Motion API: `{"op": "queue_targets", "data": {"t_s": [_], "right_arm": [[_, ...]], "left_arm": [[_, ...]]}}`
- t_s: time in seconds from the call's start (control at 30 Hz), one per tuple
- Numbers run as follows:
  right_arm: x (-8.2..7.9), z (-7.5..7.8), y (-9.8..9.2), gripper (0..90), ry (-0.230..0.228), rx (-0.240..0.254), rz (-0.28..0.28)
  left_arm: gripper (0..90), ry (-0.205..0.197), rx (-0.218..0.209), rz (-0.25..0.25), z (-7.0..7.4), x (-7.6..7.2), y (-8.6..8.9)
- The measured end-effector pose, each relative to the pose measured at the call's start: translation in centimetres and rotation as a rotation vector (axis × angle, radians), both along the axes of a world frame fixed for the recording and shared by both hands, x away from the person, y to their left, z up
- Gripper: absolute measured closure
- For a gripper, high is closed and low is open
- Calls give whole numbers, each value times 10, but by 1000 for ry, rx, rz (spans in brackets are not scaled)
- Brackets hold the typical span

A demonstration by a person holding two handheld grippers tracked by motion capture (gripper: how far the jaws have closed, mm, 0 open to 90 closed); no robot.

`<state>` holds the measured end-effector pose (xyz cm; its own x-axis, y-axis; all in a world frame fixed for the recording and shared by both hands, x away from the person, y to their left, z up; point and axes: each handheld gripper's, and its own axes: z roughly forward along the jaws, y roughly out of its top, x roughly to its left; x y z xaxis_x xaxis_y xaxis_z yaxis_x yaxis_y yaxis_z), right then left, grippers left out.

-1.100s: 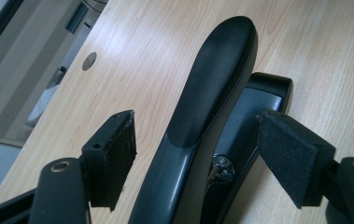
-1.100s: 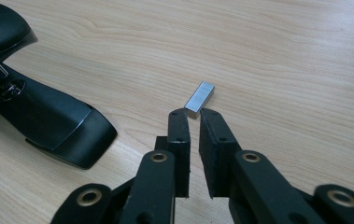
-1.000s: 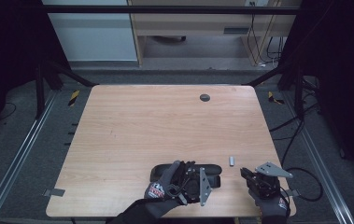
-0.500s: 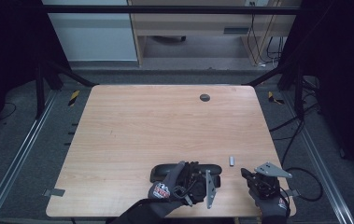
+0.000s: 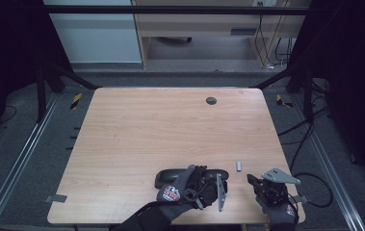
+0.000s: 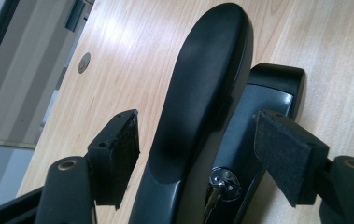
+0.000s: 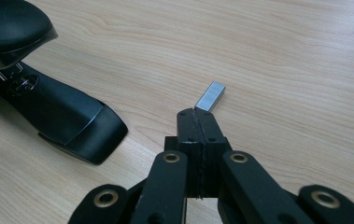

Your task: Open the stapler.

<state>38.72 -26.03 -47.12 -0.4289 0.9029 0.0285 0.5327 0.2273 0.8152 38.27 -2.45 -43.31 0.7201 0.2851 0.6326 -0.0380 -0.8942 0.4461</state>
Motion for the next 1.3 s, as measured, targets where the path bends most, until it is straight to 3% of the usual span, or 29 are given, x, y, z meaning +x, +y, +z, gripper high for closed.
{"op": "queue_targets", "data": {"t_s": [0.3, 0.73, 1.1, 1.3], "right_arm": [[0, -1, 1, 900, 3, -2, 3], [0, 0, 2, 900, 5, 4, 22], [-3, 0, 9, 900, -1, 4, 54], [-5, -1, 15, 900, 12, 30, 84]], "left_arm": [[329, -7, 25, 5, -5, 3, -3], [406, -67, 77, -1, -12, 2, -10], [504, -89, 74, 5, -12, 4, -11], [511, -101, 92, 6, -12, 3, -13]]}}
